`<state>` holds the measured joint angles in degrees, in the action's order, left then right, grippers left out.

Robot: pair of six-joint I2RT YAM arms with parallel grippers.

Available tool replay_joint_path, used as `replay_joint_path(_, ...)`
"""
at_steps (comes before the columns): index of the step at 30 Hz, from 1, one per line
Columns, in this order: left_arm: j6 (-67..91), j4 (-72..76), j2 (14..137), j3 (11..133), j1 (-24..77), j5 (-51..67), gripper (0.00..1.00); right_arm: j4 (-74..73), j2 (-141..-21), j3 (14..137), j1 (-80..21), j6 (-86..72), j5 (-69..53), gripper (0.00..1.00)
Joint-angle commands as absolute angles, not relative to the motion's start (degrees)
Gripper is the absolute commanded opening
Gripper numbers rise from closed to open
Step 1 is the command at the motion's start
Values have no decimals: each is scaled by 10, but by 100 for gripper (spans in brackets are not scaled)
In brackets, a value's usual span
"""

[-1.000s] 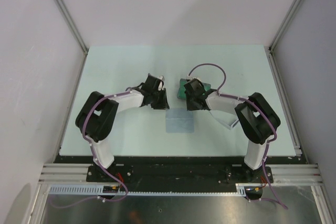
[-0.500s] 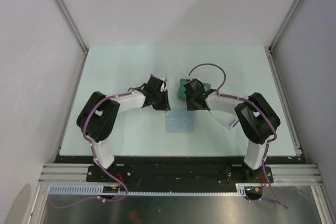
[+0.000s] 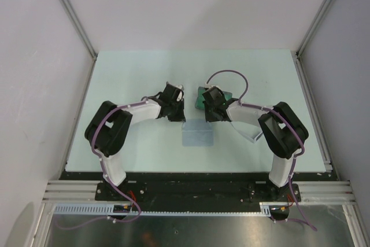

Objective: Organize the sunglasses
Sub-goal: Pick up the glasses cleaning cloth from the center of the board.

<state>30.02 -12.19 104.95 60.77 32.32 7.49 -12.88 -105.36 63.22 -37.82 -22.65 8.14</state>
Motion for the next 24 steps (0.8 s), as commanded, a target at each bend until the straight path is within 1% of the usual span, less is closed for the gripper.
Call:
replay_joint_path(1, 293, -160, 1058, 613, 328, 52, 0, -140, -1059, 625, -383, -214, 79, 0)
replay_joint_path(24, 301, -159, 984, 590, 328, 72, 0, -109, -965, 577, -399, -203, 91, 0)
